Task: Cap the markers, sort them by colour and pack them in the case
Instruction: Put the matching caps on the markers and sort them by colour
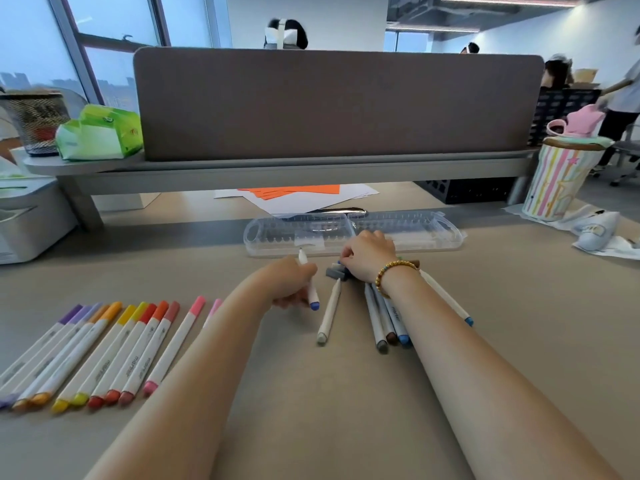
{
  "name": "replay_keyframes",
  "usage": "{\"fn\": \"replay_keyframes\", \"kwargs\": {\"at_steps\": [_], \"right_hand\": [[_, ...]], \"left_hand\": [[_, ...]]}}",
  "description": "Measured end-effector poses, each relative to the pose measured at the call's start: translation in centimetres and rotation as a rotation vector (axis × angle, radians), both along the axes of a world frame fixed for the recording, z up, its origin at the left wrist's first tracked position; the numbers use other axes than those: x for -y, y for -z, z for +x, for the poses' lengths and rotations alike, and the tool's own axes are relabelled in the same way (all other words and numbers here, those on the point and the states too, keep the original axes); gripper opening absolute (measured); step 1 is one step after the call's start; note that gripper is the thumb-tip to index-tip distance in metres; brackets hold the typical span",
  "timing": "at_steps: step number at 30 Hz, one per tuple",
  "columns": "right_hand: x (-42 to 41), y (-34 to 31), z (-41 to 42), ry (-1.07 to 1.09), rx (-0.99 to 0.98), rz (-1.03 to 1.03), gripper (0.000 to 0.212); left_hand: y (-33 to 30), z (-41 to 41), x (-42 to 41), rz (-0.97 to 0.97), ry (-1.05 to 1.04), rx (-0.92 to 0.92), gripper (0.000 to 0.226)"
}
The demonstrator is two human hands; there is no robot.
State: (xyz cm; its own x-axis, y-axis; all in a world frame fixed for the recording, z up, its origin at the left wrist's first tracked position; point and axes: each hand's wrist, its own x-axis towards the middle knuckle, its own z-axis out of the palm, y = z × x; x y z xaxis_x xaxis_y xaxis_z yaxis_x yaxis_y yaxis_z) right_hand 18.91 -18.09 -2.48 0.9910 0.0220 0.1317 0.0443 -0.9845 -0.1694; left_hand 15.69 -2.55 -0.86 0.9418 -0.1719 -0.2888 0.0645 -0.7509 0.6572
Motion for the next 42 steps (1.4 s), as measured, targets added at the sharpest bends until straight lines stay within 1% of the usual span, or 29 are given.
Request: {"fn": "replay_keyframes", "kwargs": {"at_steps": [3,6,8,12,14,15,16,17,19,22,24,26,29,33,37,42], "right_hand": [[0.0,0.1,0.3,0.026,-0.009,-0.032,0.029],[0.2,0.0,0.4,0.047,-0.040,-0.036,0.034],[0.3,0.0,0.3,0.045,-0.044,-0.047,0.034],[0.2,0.1,0.1,0.031,0.007,-0.091,0.031],[0.1,-0.2,-0.3,0.037,0.042,-0.035,0.027],[0.1,-0.6,-0.7,0.043,0.055,0.055,0.023],[0.2,-1.0,-1.2,0.049,0.059,0.205,0.019],[0.3,-1.4,-1.8,0.049,0.054,0.407,0.016],[0.6,-2.1,-2.8,0.056,0.043,0.826,0.022],[1.2,-2.2,-3.9,0.101,-0.003,1.286,0.022],[1.7,-1.9,-4.4,0.125,-0.034,1.559,0.020],[2.1,-1.6,-4.9,0.136,-0.060,1.728,0.021],[2.3,-1.1,-5.7,0.150,-0.083,1.786,0.020],[2.2,-1.1,-6.5,0.146,-0.087,1.772,0.020],[2.1,-1.1,-6.3,0.143,-0.064,1.683,0.019],[1.7,-1.5,-6.6,0.092,-0.044,1.572,0.021]], "left_hand": [[0.3,0.0,0.8,-0.035,0.042,-0.039,0.031],[0.6,0.1,0.8,-0.087,0.056,-0.060,0.029],[0.9,0.2,0.5,-0.129,0.042,-0.043,0.027],[1.5,0.3,0.5,-0.213,0.004,0.026,0.023],[1.5,0.1,0.6,-0.273,-0.015,0.041,0.022],[1.5,-0.1,0.7,-0.309,-0.031,0.050,0.022],[1.5,-0.3,0.7,-0.343,-0.047,0.063,0.022],[1.6,-0.5,0.6,-0.367,-0.058,0.077,0.023],[1.8,-1.0,0.7,-0.396,-0.058,0.100,0.021],[1.8,-2.1,0.7,-0.498,-0.051,0.114,0.017],[1.8,-3.0,0.7,-0.525,-0.031,0.108,0.018],[1.9,-3.6,0.6,-0.514,0.002,0.112,0.019],[2.2,-4.1,0.6,-0.527,0.047,0.131,0.020],[1.9,-4.3,0.9,-0.483,0.121,0.138,0.022],[1.6,-4.3,0.8,-0.505,0.162,0.151,0.025],[1.5,-4.1,0.6,-0.463,0.175,0.172,0.027]]}}
